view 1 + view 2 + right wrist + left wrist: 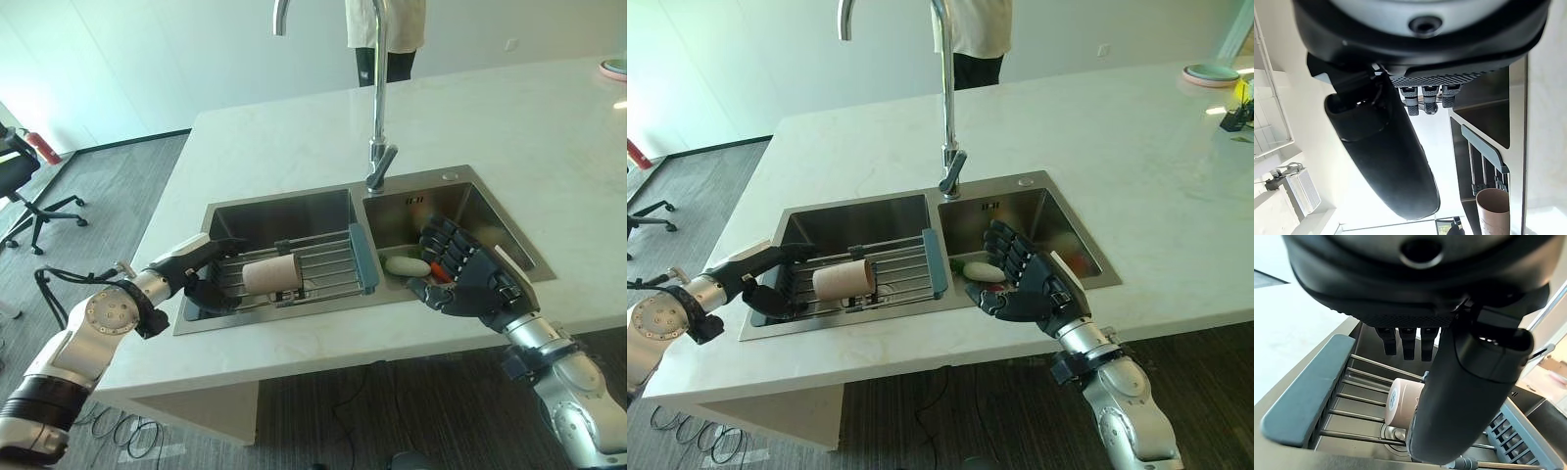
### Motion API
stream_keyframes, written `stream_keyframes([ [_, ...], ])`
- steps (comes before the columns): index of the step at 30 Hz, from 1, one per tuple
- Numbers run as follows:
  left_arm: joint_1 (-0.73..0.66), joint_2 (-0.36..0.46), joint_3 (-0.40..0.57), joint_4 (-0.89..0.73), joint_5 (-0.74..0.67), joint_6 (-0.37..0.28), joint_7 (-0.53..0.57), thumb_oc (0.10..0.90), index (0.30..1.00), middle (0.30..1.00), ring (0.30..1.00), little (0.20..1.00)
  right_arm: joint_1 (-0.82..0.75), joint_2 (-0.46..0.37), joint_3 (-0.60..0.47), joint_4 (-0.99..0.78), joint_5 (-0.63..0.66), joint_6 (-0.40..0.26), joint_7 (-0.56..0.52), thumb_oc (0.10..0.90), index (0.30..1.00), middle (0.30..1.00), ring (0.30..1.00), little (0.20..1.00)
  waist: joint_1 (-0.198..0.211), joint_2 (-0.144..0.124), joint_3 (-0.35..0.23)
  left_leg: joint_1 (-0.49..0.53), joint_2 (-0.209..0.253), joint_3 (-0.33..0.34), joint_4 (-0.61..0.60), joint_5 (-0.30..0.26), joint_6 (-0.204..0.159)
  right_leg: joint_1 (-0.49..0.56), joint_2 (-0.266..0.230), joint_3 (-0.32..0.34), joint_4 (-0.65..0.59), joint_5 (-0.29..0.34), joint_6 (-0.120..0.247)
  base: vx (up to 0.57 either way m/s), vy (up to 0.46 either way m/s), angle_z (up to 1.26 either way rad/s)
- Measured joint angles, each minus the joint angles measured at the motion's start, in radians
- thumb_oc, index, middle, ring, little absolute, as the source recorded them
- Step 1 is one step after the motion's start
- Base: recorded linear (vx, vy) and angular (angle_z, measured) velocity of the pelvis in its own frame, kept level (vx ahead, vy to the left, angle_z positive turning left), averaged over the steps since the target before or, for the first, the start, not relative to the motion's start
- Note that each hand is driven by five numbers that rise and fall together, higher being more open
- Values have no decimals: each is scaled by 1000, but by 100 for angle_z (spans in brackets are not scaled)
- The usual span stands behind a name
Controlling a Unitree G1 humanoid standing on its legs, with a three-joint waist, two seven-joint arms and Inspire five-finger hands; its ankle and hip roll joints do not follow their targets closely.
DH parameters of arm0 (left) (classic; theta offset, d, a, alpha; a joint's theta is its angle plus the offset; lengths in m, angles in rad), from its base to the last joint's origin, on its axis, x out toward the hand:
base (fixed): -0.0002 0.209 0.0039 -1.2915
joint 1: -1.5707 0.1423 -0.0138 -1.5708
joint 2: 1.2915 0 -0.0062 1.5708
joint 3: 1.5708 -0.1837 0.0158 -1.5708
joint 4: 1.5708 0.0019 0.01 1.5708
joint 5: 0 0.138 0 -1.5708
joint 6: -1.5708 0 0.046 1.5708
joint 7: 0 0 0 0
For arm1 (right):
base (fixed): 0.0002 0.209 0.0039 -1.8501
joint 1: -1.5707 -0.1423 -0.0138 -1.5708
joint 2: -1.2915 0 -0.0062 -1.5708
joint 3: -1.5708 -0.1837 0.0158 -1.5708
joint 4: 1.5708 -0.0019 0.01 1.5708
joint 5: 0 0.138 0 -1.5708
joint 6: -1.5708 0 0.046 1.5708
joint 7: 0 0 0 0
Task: Place the dishes in the dishwasher.
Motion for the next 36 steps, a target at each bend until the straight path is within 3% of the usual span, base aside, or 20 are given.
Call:
stream_keyframes([
  [13, -45, -24, -28, 127, 54, 0, 4, 800, 900, 900, 900, 900, -5, 0, 1, 36, 0, 4, 21, 800, 900, 900, 900, 900, -28, -18, -11, 6, 14, 29, 1, 0, 0, -3, 14, 27, -13, 17, -1, -8, -2, -6],
  [25, -48, -58, -61, 217, 93, 1, 10, 800, 900, 900, 900, 900, -5, 0, 1, 36, -11, 8, 43, 800, 900, 900, 900, 900, -42, -18, -11, 25, 23, 53, -6, -2, -4, 0, 25, 50, -16, 19, 2, 13, -5, -6],
  [36, -48, -91, -61, 281, 118, -1, 50, 800, 900, 900, 900, 900, -5, -2, -1, 36, -11, 11, 62, 800, 900, 900, 900, 900, -80, -19, -13, 43, 30, 60, -16, -4, -9, 11, 40, 59, -26, 24, -6, 21, 1, -3],
])
